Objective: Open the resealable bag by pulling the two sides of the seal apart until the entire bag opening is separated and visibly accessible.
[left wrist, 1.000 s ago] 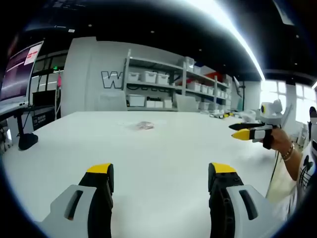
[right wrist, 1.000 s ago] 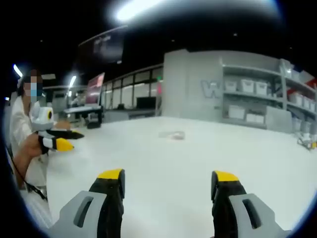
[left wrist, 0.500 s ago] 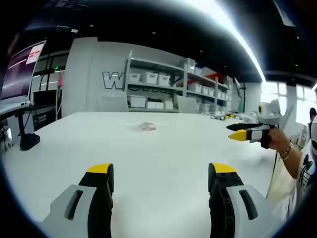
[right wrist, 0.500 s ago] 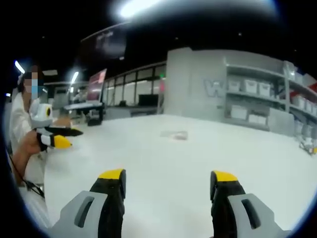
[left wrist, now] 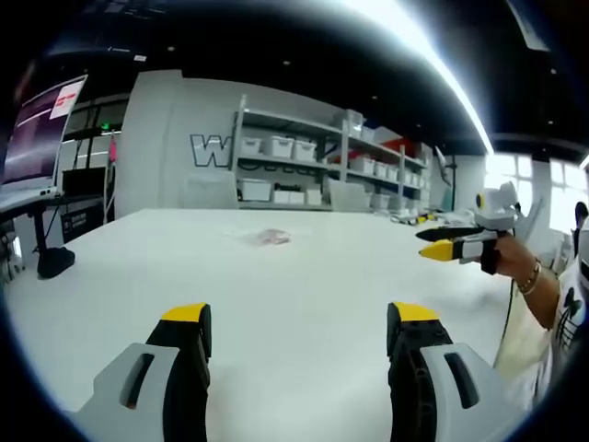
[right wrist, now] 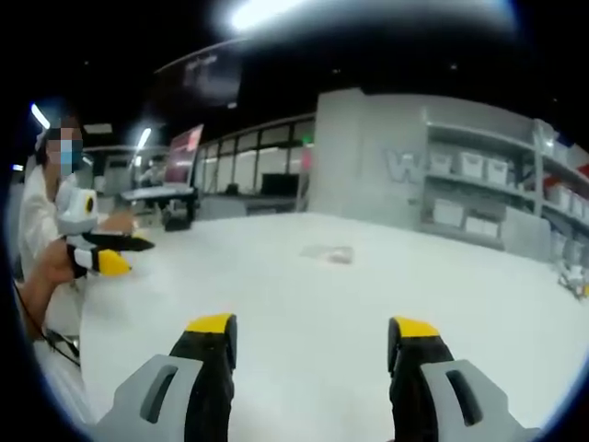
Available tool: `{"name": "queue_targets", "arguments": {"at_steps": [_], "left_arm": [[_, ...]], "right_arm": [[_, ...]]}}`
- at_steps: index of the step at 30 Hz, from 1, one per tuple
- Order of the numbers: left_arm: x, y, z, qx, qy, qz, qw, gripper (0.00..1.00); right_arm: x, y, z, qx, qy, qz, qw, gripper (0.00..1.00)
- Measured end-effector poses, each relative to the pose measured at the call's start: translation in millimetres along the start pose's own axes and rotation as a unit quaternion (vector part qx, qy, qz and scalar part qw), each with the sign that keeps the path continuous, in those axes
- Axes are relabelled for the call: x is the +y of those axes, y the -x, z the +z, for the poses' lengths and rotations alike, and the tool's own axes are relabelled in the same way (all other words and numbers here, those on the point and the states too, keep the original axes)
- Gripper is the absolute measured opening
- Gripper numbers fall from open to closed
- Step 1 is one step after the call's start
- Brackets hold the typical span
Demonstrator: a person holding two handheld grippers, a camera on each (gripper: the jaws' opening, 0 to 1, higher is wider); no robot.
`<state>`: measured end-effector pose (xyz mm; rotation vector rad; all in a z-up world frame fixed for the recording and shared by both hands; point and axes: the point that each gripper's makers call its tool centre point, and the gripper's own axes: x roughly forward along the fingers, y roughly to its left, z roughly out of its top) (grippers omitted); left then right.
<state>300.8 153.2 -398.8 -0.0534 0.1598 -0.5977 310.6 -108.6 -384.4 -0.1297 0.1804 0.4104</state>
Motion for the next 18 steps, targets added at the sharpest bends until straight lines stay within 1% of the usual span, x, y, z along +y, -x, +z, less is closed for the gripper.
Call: {"name": "queue_targets", "arguments": {"at_steps": [9,18], "left_arm": [[-2.1,1.1,0.5,-0.002,0.0,0.0,1.0,0.77],[-2.2,2.3,1.7,-0.004,0.0,0.001,1.0,0.77]], "right_arm": [[0.7,-6.3,5.7,-0.002,0.007,0.005,1.0,0.66],[0.2,-13.2,4.6,0.003,0.006,0.005,1.0,0.66]]}}
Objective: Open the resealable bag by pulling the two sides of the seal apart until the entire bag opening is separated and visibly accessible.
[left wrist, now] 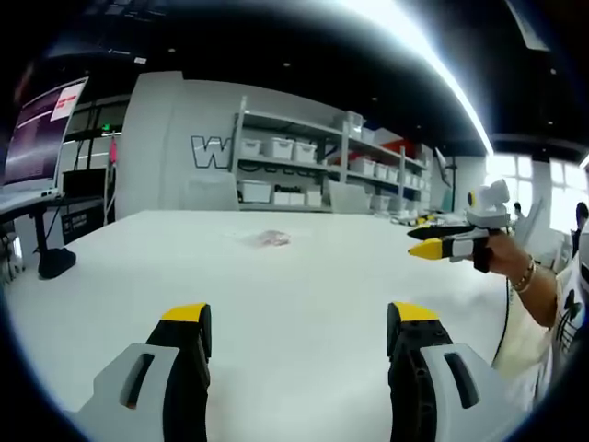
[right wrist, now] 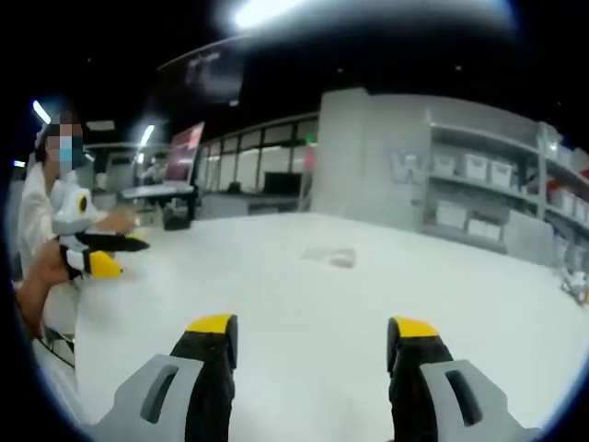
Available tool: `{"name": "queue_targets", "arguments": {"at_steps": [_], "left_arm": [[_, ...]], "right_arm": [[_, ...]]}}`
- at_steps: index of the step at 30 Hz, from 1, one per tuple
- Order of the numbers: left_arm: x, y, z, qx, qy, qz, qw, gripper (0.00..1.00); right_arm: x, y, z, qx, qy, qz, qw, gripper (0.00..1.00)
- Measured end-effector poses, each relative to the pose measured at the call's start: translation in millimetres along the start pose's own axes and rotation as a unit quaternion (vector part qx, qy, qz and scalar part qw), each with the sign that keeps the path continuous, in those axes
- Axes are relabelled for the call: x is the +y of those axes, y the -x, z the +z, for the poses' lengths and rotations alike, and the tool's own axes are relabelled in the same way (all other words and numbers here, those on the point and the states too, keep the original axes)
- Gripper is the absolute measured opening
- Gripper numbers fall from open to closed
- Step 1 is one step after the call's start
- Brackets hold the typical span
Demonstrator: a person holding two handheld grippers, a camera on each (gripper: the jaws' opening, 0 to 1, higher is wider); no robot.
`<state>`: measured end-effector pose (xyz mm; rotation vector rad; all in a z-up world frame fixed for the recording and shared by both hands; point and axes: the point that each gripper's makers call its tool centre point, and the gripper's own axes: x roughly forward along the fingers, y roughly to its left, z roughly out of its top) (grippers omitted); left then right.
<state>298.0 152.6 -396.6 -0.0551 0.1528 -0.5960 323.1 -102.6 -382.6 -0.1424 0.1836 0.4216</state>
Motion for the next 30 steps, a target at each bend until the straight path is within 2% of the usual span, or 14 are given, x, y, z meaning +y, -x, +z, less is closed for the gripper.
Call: {"name": "queue_targets", "arguments": {"at_steps": [13,26,30], "left_arm": [[0.9,1.9,2.6,-0.002,-0.001,0.002,1.0,0.77],[-4.4,-0.8,0.7,0.002,-0.002,-0.004,1.0,0.77],[-3.8,-0.4,2.5,0.0,-0.002,-0.002,1.0,0.77]], "right_arm": [[3.1,-19.9,7.5,0.005,0.009,0.015,0.9998,0.65],[2.8,-34.9,3.0,0.02,0.019,0.022,0.9994,0.64],[-1.1,-38.0,2.2,0.021,0.011,0.021,0.9995,0.64]]}}
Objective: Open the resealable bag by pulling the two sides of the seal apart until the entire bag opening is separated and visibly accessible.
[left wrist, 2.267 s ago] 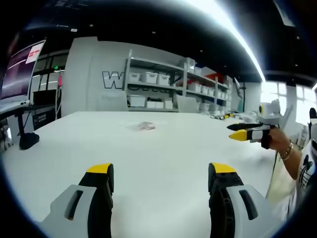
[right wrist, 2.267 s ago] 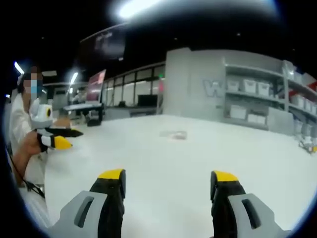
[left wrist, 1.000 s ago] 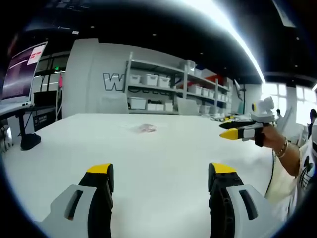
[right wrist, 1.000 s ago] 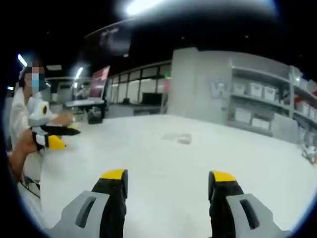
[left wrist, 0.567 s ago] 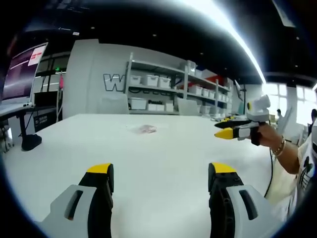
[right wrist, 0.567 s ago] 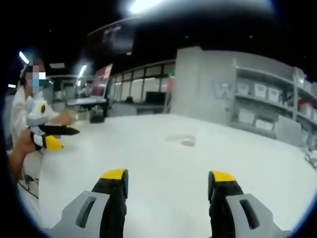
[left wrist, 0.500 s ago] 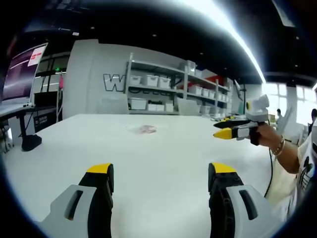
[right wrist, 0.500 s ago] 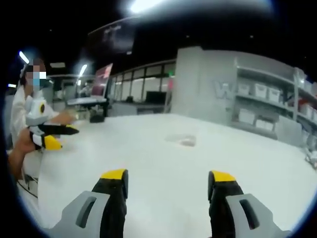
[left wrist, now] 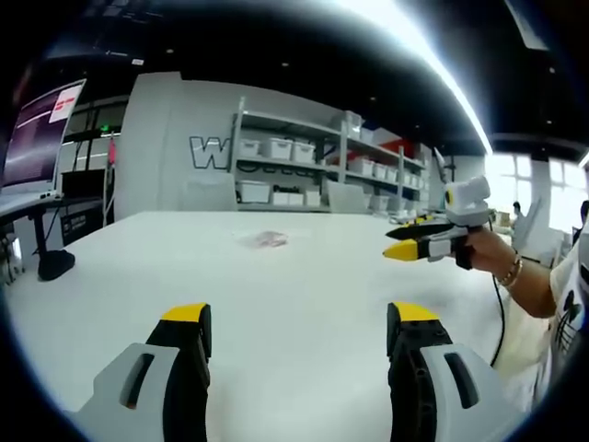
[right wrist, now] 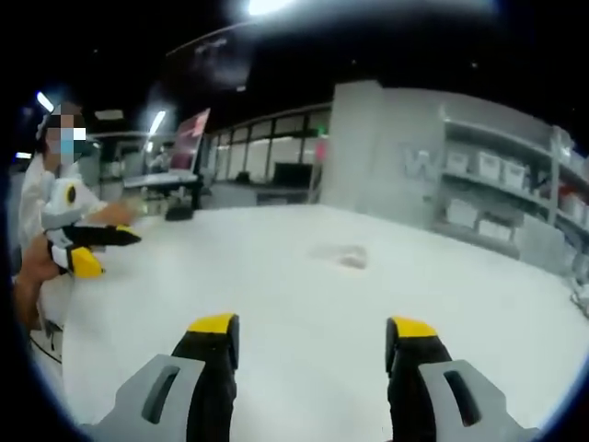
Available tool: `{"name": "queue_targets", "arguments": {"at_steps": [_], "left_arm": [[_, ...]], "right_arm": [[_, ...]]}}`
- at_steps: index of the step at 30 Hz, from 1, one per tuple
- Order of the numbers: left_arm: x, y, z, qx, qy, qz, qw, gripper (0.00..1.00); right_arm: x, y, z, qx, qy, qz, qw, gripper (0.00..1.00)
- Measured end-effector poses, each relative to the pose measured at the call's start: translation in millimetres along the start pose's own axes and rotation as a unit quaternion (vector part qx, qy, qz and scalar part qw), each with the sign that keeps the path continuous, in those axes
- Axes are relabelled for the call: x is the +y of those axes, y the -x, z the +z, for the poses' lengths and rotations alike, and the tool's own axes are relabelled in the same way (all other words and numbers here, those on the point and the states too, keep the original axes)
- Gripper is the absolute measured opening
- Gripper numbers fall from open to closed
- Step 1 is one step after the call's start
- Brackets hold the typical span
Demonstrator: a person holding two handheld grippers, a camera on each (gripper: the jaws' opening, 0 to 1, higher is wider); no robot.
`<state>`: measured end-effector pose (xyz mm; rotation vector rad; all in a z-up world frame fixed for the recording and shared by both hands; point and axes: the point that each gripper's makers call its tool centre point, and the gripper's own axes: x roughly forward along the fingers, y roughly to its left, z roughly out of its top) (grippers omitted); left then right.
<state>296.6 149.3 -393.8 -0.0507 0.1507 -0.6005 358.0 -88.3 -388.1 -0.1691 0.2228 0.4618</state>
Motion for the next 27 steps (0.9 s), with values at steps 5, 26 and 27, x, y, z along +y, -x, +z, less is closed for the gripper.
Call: {"name": "queue_targets", "arguments": {"at_steps": [5,26,27], "left_arm": [[-1.3,-0.6,-0.3,0.001,0.0,-0.002,1.0,0.77],[2.5,-0.1,5.5,-0.004,0.001,-0.003,1.0,0.77],[2.4,-0.3,6.0,-0.005,0.0,-0.003,1.0,0.77]], "right_arm": [[-1.8,-5.5,-1.4,0.003,-0.001,-0.001,1.0,0.63],[-3.3,-23.7,-1.6,0.015,-0.015,0.005,0.9997,0.62],[-3.7,-24.1,-1.5,0.016,-0.015,0.005,0.9998,0.62]]}}
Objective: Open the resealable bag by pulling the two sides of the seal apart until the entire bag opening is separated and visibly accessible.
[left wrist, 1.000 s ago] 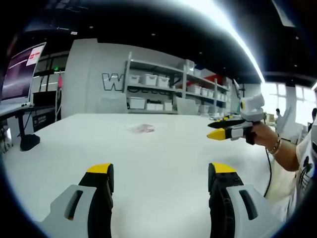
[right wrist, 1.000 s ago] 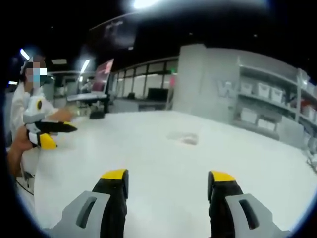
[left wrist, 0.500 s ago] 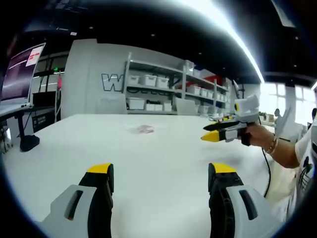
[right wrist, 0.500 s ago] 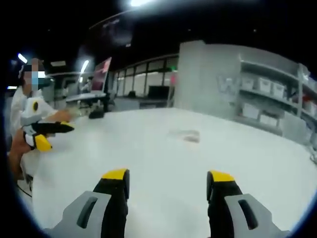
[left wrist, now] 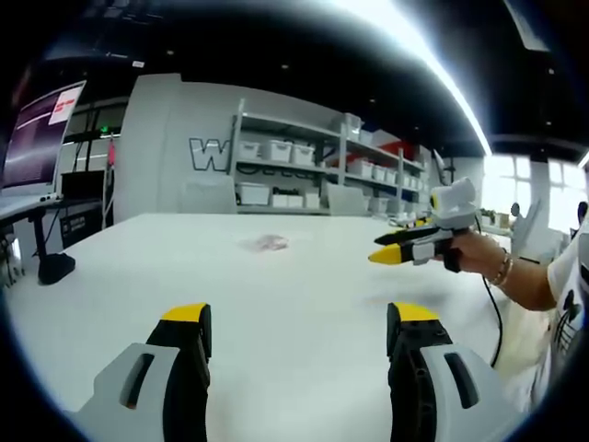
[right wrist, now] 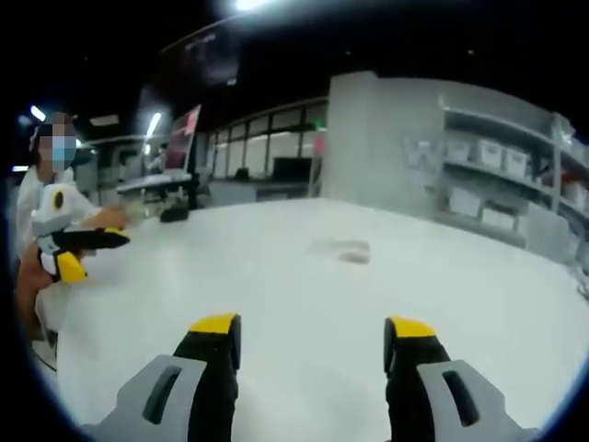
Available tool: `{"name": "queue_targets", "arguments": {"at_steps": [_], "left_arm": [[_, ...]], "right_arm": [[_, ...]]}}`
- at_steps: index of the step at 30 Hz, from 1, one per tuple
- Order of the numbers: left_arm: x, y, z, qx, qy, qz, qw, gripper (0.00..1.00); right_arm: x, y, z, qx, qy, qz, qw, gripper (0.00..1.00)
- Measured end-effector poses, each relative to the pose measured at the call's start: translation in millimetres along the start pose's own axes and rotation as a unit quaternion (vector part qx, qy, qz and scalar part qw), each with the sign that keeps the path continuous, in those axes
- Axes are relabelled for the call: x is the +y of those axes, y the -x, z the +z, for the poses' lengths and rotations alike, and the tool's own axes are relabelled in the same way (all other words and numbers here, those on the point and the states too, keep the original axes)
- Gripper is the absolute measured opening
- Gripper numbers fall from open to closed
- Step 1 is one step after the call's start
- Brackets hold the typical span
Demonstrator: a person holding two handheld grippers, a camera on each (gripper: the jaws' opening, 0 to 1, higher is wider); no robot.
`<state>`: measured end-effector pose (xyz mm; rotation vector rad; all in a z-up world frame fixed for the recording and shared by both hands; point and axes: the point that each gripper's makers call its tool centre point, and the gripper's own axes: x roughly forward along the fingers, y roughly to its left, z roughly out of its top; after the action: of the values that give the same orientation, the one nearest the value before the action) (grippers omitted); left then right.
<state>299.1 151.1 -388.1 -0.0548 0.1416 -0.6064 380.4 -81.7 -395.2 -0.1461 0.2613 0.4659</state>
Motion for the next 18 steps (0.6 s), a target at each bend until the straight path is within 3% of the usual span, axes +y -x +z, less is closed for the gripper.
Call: {"name": "queue_targets", "arguments": {"at_steps": [18], "left_arm": [[1.8,-6.3,4.4,0.002,0.002,-0.004,1.0,0.77]], "right_arm": [[-4.7,-16.3,4.2,0.005,-0.005,0.002,1.0,0.6]]}}
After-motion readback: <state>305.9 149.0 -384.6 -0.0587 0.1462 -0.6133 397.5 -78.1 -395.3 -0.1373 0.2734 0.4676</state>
